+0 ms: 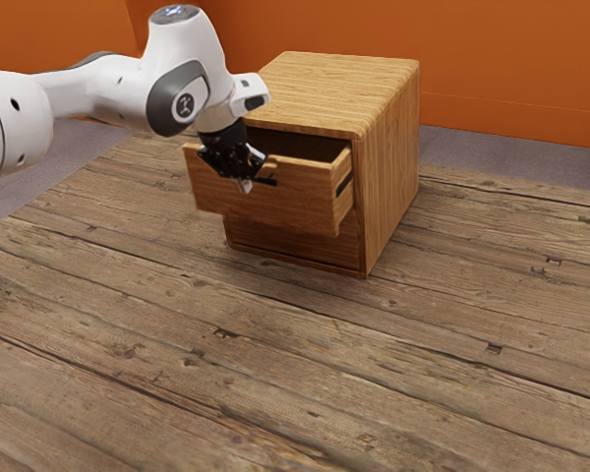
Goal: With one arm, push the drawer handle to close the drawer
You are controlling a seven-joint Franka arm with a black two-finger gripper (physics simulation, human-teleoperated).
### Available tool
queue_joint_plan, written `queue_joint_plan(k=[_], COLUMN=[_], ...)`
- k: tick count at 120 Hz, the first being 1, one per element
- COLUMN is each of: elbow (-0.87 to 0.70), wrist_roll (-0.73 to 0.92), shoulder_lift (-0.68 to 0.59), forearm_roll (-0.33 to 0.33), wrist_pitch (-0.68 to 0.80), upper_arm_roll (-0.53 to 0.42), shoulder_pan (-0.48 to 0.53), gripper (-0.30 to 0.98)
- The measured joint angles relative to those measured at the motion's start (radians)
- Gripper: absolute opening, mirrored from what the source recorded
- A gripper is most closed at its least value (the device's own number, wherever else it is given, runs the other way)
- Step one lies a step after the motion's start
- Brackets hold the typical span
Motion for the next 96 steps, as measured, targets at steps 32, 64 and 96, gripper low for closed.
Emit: queue_joint_plan(k=[32, 64, 96], elbow=[0.087, 0.178, 0.268], wrist_roll=[0.012, 0.026, 0.038], shoulder_lift=[0.063, 0.131, 0.198], forearm_roll=[0.001, 0.006, 0.011], wrist_pitch=[-0.005, -0.007, -0.011], upper_arm_roll=[-0.011, -0.022, -0.067], shoulder_pan=[0.02, 0.028, 0.061], gripper=[-0.1, -0.1, -0.1])
